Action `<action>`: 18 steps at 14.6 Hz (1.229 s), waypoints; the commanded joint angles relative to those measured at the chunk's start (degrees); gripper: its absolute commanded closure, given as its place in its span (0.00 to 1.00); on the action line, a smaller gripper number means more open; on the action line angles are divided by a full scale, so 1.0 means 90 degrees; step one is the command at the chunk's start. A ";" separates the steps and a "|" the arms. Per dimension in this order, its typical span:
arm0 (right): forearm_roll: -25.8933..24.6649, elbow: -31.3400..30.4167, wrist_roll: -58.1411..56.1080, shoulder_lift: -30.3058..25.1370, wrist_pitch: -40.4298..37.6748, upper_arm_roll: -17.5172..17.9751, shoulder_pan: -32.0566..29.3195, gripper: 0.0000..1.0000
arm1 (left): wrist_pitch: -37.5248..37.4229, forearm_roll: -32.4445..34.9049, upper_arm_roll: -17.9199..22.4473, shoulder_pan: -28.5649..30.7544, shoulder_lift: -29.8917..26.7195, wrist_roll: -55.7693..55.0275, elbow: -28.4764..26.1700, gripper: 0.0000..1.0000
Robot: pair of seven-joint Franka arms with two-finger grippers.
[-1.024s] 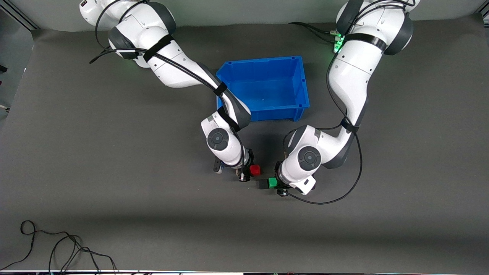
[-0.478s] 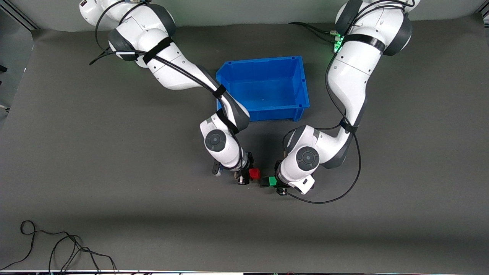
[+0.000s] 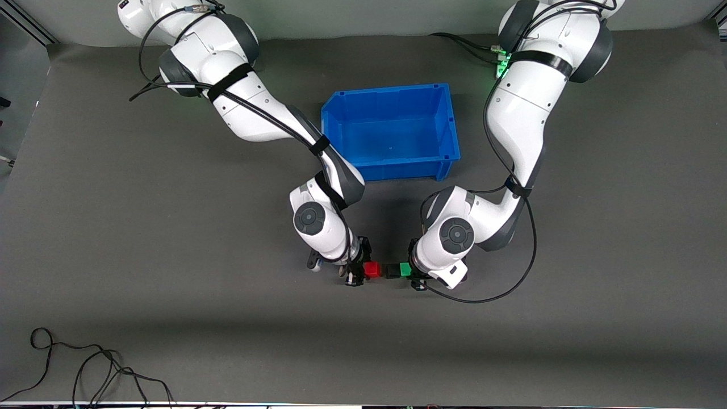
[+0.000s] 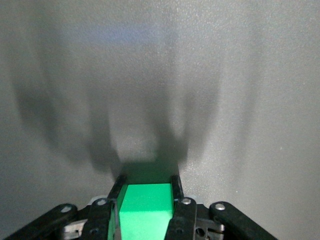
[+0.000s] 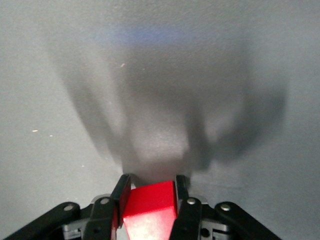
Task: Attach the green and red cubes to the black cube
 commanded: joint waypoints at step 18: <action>-0.0173 0.0684 0.0005 0.0599 0.0028 -0.0079 0.0230 0.20 | -0.0151 0.0070 0.0071 -0.0069 -0.0039 -0.0301 0.0129 1.00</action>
